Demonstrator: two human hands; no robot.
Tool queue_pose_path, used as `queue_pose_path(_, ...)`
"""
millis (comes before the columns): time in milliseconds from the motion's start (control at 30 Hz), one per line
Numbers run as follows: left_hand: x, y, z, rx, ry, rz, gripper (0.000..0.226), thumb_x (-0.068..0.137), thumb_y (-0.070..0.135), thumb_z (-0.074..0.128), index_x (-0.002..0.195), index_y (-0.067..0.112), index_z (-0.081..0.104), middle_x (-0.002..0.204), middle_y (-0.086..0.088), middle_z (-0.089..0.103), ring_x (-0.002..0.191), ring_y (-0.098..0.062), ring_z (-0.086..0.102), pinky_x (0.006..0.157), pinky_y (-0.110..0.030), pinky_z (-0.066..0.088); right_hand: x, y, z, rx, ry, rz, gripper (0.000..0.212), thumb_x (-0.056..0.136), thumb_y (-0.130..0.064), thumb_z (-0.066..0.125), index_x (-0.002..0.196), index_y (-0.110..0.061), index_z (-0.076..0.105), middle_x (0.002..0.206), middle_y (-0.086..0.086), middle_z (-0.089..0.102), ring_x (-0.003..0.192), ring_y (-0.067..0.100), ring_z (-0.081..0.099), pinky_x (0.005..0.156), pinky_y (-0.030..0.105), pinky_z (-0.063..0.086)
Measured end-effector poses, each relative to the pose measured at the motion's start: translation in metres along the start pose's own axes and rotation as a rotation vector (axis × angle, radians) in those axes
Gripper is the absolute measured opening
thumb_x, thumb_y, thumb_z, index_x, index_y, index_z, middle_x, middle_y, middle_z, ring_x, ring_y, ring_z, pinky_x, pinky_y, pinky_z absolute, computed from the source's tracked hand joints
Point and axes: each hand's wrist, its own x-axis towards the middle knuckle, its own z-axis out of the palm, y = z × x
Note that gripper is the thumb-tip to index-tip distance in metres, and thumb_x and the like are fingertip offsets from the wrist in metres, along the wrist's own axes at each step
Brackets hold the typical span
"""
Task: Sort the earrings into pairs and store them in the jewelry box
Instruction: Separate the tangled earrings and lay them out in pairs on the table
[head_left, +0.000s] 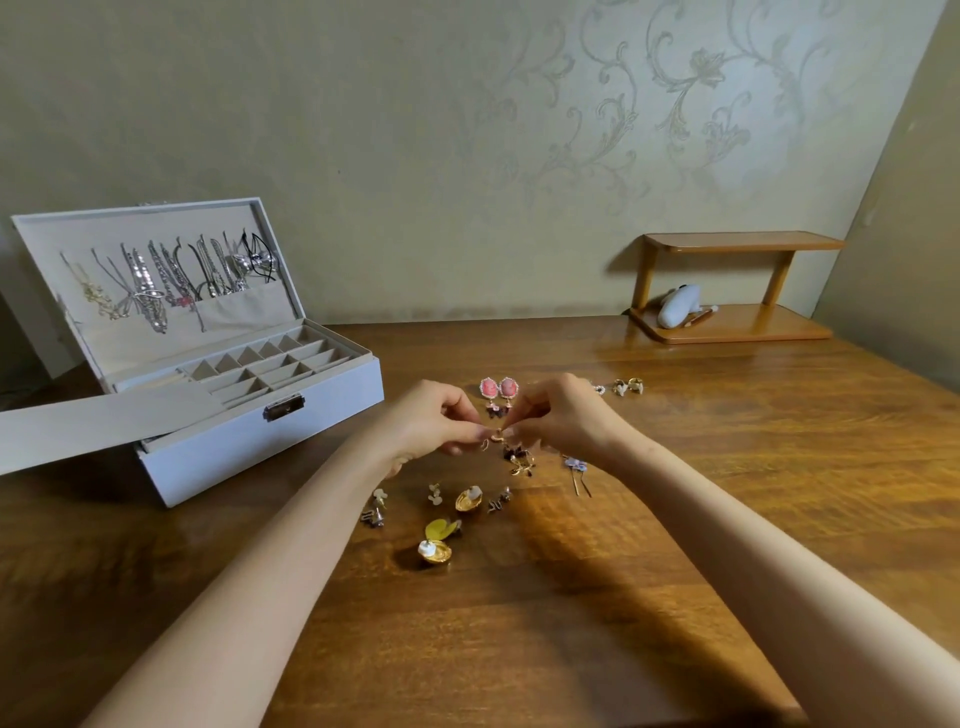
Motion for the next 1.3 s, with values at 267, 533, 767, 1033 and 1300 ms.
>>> queue_pose_path(267,0.024,0.025,0.036,-0.052,-0.066,0.058,0.008,0.084,0.011,0.066,0.080,0.011,0.059,0.077,0.002,0.063,0.065,-0.002,0.061,0.052,-0.011,0.047,-0.018,0.030,-0.028,0.024,0.077,0.025,0.008,0.075,-0.008,0.075,0.082,-0.005,0.074,0.072,0.007,0.070,0.062,0.012,0.066,0.057,0.015,0.053)
queue_pose_path(533,0.052,0.047,0.063,-0.011,-0.175,0.048,0.011,0.083,0.010,0.066,0.076,0.008,0.057,0.075,-0.003,0.064,0.055,0.000,0.063,0.048,-0.010,0.049,-0.030,0.060,-0.052,0.010,0.120,0.107,0.005,0.076,-0.009,0.074,0.080,-0.006,0.073,0.072,0.007,0.071,0.060,0.009,0.064,0.053,0.013,0.051)
queue_pose_path(767,0.069,0.061,0.085,0.057,-0.238,-0.027,0.017,0.084,0.016,0.068,0.071,0.010,0.058,0.071,-0.008,0.066,0.060,-0.010,0.062,0.051,-0.015,0.049,-0.036,0.084,-0.064,-0.012,0.103,0.150,0.008,0.077,-0.005,0.073,0.085,-0.007,0.075,0.073,0.008,0.071,0.064,0.013,0.066,0.059,0.017,0.055)
queue_pose_path(1033,0.088,0.058,0.102,0.372,-0.162,-0.013,0.026,0.080,0.029,0.070,0.097,0.010,0.072,0.103,-0.005,0.068,0.086,-0.016,0.055,0.076,-0.028,0.044,-0.027,0.097,-0.063,-0.040,0.087,0.226,0.010,0.077,-0.014,0.075,0.084,-0.008,0.075,0.074,0.002,0.070,0.063,0.006,0.062,0.053,0.011,0.044)
queue_pose_path(1300,0.107,0.050,0.106,0.410,-0.084,-0.039,0.027,0.078,0.036,0.072,0.091,0.013,0.074,0.099,-0.009,0.071,0.087,-0.024,0.065,0.068,-0.029,0.046,-0.005,0.107,-0.054,-0.063,0.136,0.252,0.008,0.076,-0.020,0.076,0.083,-0.015,0.076,0.077,0.003,0.071,0.069,0.007,0.059,0.058,0.015,0.042)
